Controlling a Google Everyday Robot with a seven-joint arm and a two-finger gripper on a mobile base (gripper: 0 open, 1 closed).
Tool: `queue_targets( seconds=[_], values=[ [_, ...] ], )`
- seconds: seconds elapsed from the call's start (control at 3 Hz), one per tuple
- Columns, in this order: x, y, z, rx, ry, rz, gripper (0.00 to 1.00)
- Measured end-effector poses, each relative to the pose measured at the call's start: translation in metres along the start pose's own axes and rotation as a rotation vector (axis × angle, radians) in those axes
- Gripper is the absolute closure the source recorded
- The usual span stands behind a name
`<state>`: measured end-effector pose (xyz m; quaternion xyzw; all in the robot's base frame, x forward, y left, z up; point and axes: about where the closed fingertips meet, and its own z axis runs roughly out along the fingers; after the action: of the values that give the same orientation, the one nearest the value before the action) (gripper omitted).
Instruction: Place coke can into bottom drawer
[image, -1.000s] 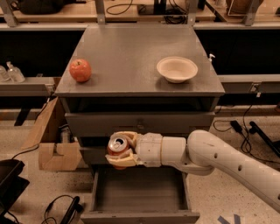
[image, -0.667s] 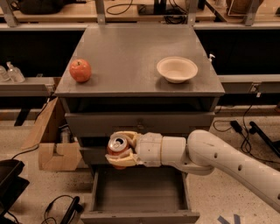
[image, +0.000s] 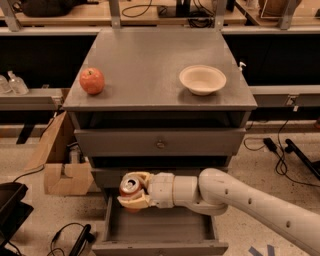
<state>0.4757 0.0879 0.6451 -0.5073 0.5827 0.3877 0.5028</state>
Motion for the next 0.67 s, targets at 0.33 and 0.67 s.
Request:
queue_targets(
  seconds=[0.33,0.67],
  values=[
    [0.118,0.008,0.030,-0.029,0.008,0.079,1.00],
    [0.199,0.017,0.048,-0.045,0.007,0.140,1.00]
  ],
)
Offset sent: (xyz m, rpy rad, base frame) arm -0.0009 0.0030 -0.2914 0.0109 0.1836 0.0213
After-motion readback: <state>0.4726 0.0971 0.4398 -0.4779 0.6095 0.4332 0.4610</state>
